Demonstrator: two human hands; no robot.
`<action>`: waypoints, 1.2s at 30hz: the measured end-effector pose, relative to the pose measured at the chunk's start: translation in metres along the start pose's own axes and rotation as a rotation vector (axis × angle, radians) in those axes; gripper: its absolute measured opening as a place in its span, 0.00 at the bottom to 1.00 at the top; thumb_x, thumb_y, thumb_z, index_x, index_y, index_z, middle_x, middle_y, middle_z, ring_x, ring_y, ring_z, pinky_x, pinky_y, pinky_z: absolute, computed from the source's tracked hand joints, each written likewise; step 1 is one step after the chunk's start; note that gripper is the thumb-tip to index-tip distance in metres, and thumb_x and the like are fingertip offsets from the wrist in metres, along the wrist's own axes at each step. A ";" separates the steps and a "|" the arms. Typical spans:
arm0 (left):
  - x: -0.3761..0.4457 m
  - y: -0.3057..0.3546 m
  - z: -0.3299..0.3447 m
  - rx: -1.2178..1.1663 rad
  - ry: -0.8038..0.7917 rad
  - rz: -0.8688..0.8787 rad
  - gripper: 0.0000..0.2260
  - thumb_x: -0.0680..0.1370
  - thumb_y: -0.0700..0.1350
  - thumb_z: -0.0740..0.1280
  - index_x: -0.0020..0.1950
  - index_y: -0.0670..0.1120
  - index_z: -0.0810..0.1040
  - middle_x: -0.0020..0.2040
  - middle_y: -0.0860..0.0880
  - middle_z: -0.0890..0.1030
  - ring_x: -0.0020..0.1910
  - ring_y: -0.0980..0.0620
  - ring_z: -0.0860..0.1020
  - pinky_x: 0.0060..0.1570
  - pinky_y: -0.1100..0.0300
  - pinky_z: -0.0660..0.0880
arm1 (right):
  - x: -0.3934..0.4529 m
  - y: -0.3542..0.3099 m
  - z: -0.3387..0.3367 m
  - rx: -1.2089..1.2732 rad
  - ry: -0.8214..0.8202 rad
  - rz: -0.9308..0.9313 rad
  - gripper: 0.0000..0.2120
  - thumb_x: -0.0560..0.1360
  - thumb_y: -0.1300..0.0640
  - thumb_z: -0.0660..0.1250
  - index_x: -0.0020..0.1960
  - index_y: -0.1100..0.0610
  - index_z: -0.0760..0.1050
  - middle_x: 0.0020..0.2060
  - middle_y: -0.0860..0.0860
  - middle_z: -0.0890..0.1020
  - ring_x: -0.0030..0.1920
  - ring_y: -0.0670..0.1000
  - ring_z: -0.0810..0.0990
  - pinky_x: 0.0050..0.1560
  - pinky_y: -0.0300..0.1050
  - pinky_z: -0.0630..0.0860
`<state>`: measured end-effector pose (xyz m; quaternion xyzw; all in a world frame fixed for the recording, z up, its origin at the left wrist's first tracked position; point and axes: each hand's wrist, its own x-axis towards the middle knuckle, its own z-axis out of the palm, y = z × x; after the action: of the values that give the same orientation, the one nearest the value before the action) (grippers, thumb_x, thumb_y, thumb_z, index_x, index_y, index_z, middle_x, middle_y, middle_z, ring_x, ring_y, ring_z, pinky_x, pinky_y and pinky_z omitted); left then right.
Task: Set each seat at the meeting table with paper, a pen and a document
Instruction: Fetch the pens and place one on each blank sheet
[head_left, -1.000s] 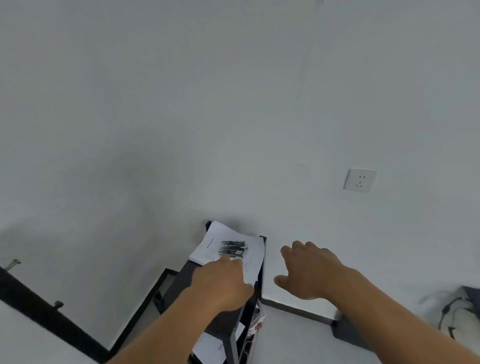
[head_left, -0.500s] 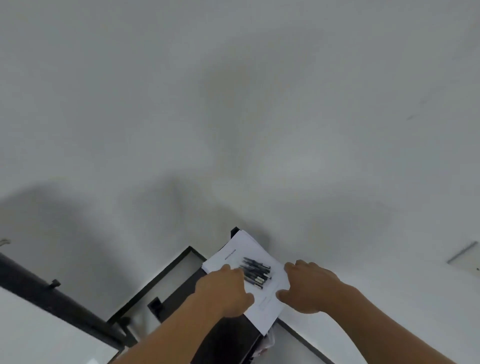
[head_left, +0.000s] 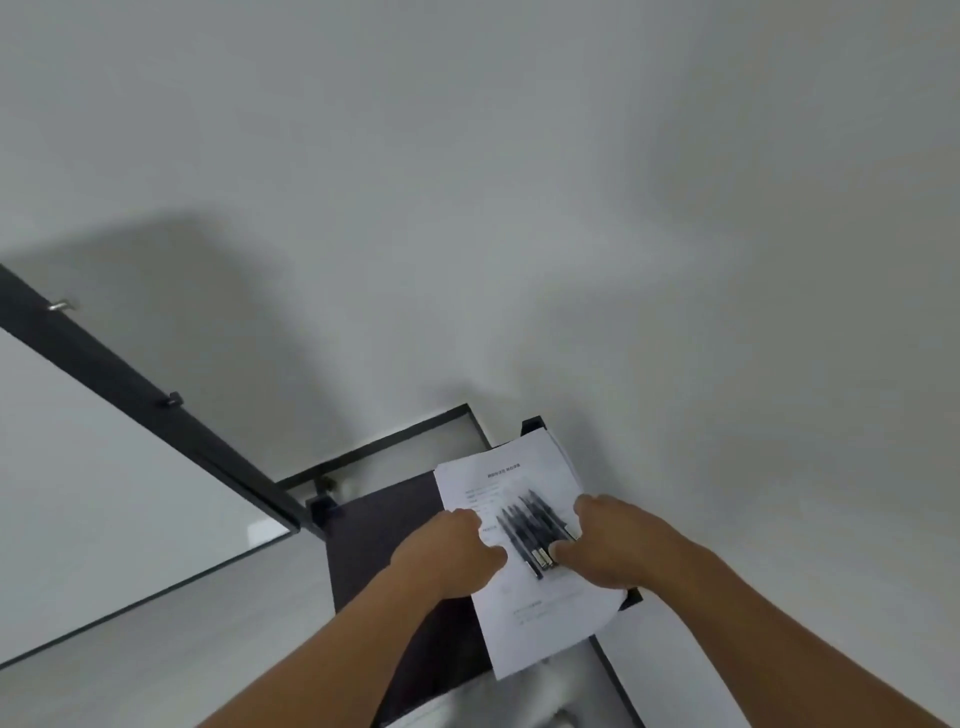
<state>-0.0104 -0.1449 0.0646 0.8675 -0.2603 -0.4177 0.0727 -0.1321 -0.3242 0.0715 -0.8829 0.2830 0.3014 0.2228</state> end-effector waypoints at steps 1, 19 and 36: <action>0.002 0.001 0.004 -0.034 0.006 -0.022 0.31 0.84 0.57 0.65 0.85 0.46 0.66 0.82 0.48 0.71 0.77 0.47 0.74 0.73 0.52 0.72 | 0.007 0.003 0.000 0.002 -0.010 -0.013 0.34 0.82 0.35 0.65 0.77 0.57 0.68 0.69 0.55 0.77 0.63 0.54 0.80 0.61 0.49 0.80; 0.072 -0.004 0.046 -1.109 0.118 -0.489 0.12 0.86 0.54 0.65 0.47 0.48 0.75 0.50 0.46 0.78 0.51 0.46 0.76 0.53 0.49 0.76 | 0.106 -0.001 0.045 0.103 -0.043 0.033 0.31 0.80 0.39 0.68 0.73 0.59 0.68 0.67 0.58 0.75 0.65 0.59 0.78 0.63 0.54 0.80; 0.079 0.001 0.052 -1.275 0.209 -0.552 0.13 0.87 0.54 0.62 0.50 0.50 0.79 0.45 0.51 0.79 0.50 0.48 0.76 0.38 0.59 0.71 | 0.121 -0.012 0.093 -0.034 0.258 0.105 0.38 0.74 0.32 0.72 0.70 0.54 0.62 0.66 0.55 0.71 0.65 0.54 0.74 0.59 0.47 0.79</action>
<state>-0.0103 -0.1814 -0.0227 0.7255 0.2734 -0.4066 0.4832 -0.0828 -0.3070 -0.0722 -0.9020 0.3498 0.2012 0.1533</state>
